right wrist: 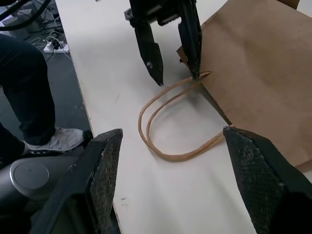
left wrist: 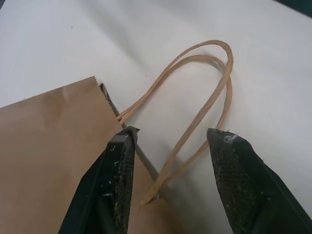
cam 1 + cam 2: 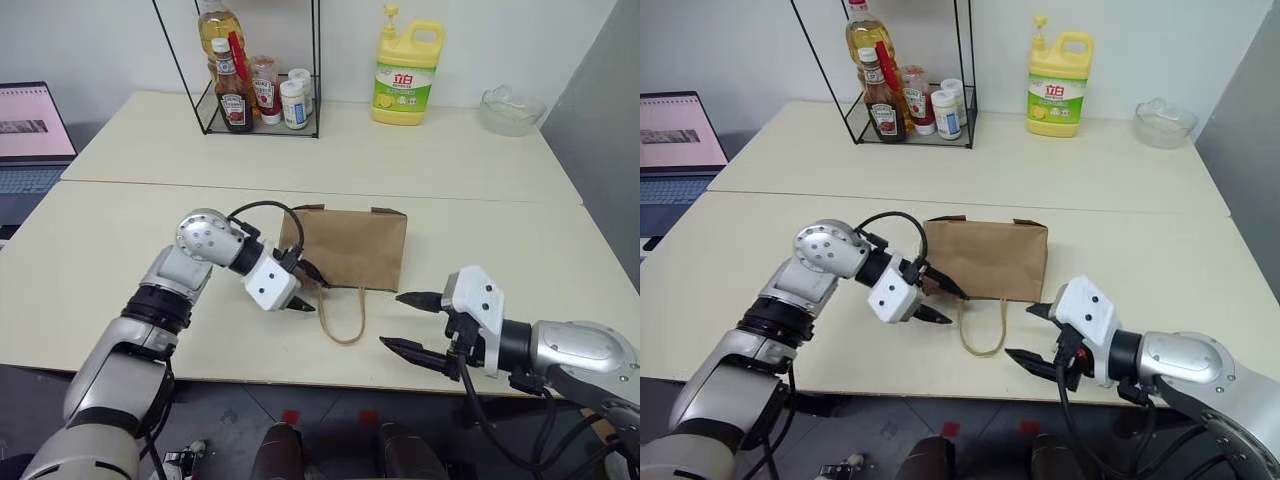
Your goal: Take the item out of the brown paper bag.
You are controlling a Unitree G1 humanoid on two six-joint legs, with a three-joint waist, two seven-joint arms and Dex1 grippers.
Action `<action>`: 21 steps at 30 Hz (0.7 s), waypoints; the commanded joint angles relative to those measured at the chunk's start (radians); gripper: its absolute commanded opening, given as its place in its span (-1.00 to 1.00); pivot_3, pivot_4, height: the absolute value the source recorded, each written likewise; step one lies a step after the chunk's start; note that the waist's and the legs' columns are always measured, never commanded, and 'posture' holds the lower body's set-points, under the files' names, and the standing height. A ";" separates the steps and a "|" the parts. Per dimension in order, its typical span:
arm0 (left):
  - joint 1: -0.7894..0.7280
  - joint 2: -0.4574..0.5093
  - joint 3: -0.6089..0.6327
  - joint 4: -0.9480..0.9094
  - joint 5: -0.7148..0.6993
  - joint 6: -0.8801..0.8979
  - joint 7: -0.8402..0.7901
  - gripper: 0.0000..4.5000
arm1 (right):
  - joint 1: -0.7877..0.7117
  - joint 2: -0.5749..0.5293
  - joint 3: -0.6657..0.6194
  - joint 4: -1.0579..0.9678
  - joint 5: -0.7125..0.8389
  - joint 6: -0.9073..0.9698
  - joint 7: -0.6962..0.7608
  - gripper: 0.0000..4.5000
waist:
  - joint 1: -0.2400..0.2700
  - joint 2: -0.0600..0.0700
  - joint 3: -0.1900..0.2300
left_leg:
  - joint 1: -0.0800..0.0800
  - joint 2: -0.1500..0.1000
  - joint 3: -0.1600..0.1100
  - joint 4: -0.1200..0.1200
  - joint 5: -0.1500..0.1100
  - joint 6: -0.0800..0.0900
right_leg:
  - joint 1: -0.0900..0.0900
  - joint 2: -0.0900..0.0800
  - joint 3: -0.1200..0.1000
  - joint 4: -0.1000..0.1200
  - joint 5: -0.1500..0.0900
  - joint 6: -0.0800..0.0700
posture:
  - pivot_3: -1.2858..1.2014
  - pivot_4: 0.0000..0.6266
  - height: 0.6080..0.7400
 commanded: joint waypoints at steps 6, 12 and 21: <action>-0.014 -0.055 -0.042 0.020 0.018 -0.070 0.046 -0.16 | -0.022 -0.012 0.029 -0.022 -0.029 -0.042 -0.015 0.53 | 0.000 0.000 0.000 | 0.000 0.000 0.000 0.000 0.000 0.000 | 0.000 0.000 0.000 0.000 0.000 0.000 | 0.03 -0.52 1.00; 0.016 -0.052 0.004 -0.068 -0.072 0.170 0.068 -0.98 | 0.008 -0.060 0.142 -0.040 -0.179 -0.134 0.009 0.53 | -0.001 0.000 0.000 | 0.000 0.000 0.000 0.000 0.000 0.000 | 0.000 0.000 0.000 0.000 0.000 0.000 | 0.03 -0.52 1.00; 0.045 -0.047 0.084 -0.203 -0.129 0.492 0.156 -0.99 | 0.018 -0.142 0.387 0.066 -0.478 -0.434 0.176 0.53 | -0.001 0.000 0.000 | 0.000 0.000 -0.001 0.001 0.000 0.000 | 0.000 0.000 0.000 0.000 0.000 0.000 | 0.03 -0.52 1.00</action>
